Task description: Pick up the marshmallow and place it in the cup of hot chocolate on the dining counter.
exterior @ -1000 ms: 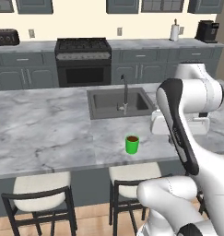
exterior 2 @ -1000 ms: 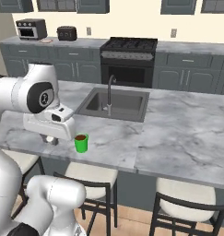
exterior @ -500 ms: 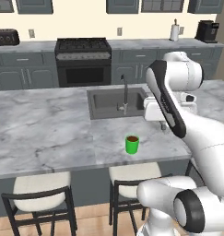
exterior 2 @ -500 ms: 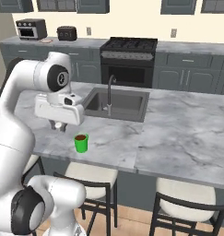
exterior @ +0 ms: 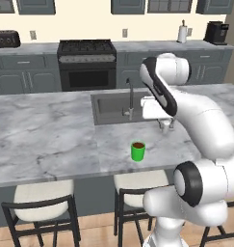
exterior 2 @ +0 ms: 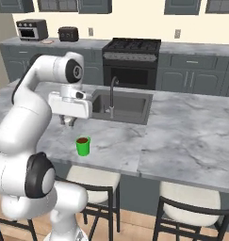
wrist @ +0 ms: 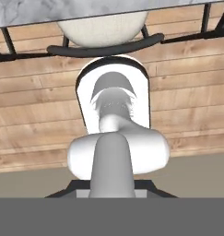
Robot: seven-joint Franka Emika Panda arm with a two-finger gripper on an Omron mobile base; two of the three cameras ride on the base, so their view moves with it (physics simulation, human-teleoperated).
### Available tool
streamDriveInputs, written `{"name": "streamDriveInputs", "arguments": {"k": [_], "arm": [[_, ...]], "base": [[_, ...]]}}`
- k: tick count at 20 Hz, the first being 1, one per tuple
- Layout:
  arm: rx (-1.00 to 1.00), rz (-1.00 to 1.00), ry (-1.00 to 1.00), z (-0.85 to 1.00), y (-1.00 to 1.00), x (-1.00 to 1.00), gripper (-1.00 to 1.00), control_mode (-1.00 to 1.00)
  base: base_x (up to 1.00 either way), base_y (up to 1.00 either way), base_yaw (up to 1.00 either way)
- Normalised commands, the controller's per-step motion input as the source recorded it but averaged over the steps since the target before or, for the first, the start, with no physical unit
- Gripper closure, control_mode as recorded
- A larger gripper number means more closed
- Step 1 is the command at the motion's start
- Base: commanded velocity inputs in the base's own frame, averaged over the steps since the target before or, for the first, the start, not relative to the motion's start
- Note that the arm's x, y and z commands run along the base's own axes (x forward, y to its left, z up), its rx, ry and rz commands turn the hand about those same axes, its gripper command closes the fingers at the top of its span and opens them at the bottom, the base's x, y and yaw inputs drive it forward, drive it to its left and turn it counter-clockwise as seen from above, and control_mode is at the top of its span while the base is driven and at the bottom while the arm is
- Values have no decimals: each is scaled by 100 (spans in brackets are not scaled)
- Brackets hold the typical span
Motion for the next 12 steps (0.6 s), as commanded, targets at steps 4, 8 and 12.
{"name": "streamDriveInputs", "arguments": {"k": [4,8,12], "arm": [[2,0,24,-27,29,46,100,-100],[0,0,18,-25,11,58,100,-100],[0,0,8,-28,0,38,100,-100]], "base": [[0,0,0],[0,0,0],[0,0,0]]}}
